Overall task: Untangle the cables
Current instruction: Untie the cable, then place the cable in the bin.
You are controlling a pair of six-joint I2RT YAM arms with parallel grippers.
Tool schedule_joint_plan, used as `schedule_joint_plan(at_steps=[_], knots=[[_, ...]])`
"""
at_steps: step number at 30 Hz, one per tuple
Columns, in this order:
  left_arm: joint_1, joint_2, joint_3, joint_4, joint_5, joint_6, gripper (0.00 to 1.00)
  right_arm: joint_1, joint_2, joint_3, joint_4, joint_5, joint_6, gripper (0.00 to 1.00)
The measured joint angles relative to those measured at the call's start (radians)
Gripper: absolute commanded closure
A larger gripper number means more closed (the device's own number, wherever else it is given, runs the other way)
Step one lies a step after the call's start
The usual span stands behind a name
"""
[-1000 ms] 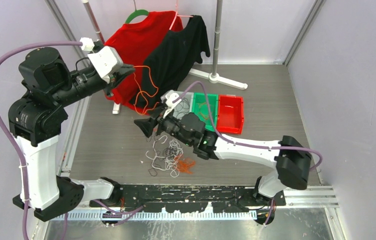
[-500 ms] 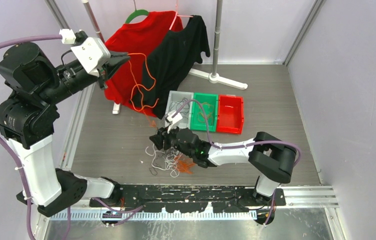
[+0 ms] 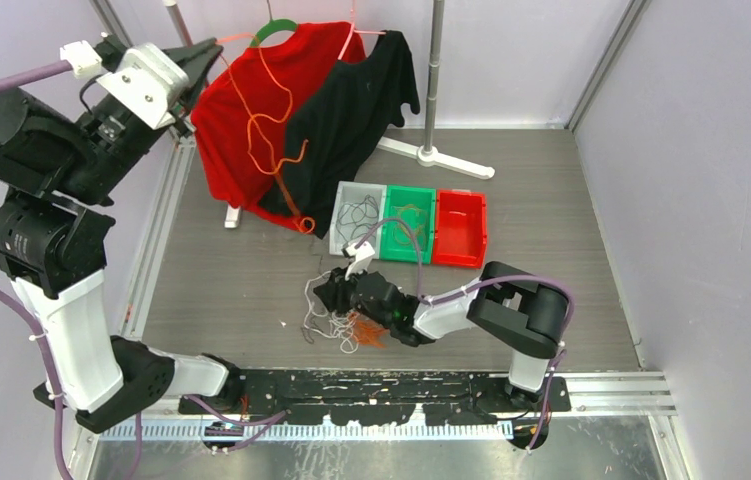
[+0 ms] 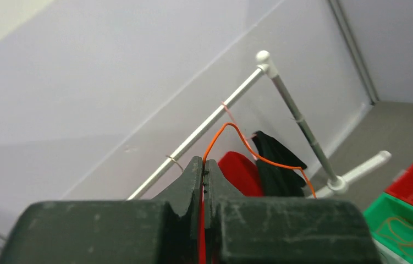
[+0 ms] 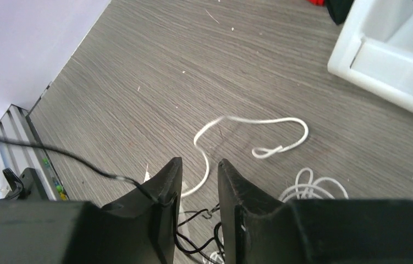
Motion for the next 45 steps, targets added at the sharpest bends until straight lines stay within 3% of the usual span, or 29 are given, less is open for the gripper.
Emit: schedule_joint_plan(at_steps=[4,16,17,20,22,26,34,45], knots=[[0.000,0.010,0.020,0.097,-0.047,0.032,1.00,0.002,0.013,-0.029,0.024,0.005,0.032,0.97],[0.000,0.030,0.042,0.327,-0.126,0.111,1.00,0.035,0.031,-0.052,0.027,0.053,0.059,0.99],[0.000,0.033,0.042,0.355,-0.137,0.116,1.00,0.039,0.031,-0.052,0.027,0.058,0.059,0.96],[0.000,0.046,0.052,0.408,-0.154,0.130,1.00,0.045,0.032,-0.052,0.023,0.061,0.058,0.59],[0.000,0.048,0.056,0.409,-0.147,0.123,1.00,0.048,0.031,-0.052,0.022,0.061,0.051,0.42],[0.000,-0.014,-0.055,0.389,-0.084,0.080,1.00,0.054,0.010,-0.044,-0.019,0.031,0.008,0.24],[0.000,-0.166,-0.325,0.248,0.091,-0.060,1.00,0.059,-0.301,0.021,-0.202,-0.054,-0.121,0.15],[0.000,-0.270,-0.665,0.088,0.271,-0.156,1.00,0.058,-0.617,0.119,-0.429,-0.161,-0.245,0.15]])
